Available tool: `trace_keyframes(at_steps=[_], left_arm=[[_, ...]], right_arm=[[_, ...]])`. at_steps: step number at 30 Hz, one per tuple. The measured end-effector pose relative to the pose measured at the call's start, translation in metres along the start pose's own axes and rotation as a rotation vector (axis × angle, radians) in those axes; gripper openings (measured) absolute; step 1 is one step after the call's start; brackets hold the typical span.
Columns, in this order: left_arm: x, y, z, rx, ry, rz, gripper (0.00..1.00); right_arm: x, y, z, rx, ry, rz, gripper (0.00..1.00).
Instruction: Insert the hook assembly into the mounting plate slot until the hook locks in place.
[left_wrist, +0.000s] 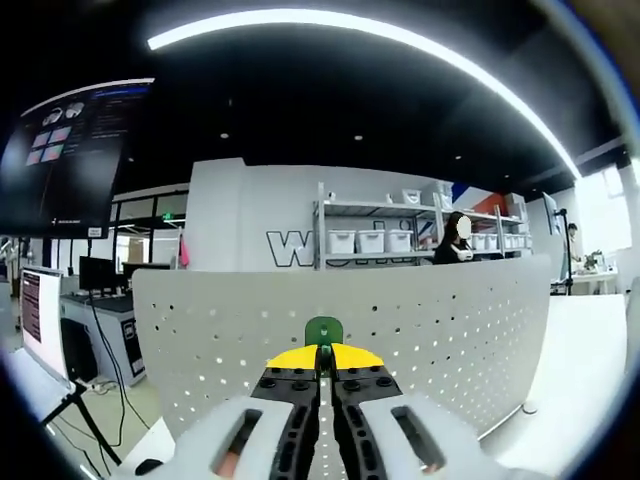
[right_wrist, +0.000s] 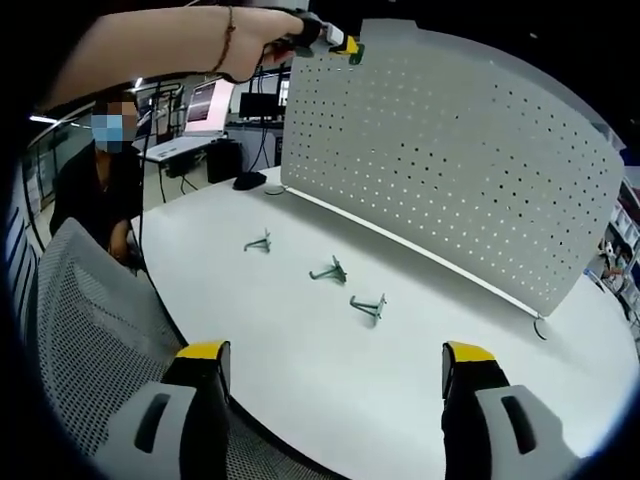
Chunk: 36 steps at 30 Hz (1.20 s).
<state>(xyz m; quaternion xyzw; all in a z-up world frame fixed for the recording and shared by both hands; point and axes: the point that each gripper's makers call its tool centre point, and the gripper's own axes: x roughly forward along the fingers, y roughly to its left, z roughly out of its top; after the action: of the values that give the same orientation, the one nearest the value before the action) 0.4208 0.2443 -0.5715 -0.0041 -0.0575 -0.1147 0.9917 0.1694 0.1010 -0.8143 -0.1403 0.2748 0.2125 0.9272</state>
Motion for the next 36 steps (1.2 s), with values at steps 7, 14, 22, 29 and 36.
trace_keyframes(at_steps=[7,14,22,29,36], left_arm=[[0.011,-0.001,0.004,0.003,-0.014,0.013,0.01],[0.024,0.0,0.007,0.026,-0.025,0.036,0.01],[0.029,0.001,0.007,0.015,-0.035,0.058,0.01],[0.036,0.0,0.005,0.007,-0.036,0.06,0.01],[0.039,0.002,0.006,-0.002,-0.038,0.069,0.01]], right_arm=[[0.0,0.0,0.001,-0.001,-0.005,0.002,0.84],[0.001,0.0,0.001,0.0,0.0,0.005,0.83],[0.002,0.0,0.001,0.0,0.0,0.005,0.82],[0.002,0.001,0.0,-0.006,0.003,0.007,0.82],[0.002,0.003,-0.002,0.001,0.01,0.018,0.81]])
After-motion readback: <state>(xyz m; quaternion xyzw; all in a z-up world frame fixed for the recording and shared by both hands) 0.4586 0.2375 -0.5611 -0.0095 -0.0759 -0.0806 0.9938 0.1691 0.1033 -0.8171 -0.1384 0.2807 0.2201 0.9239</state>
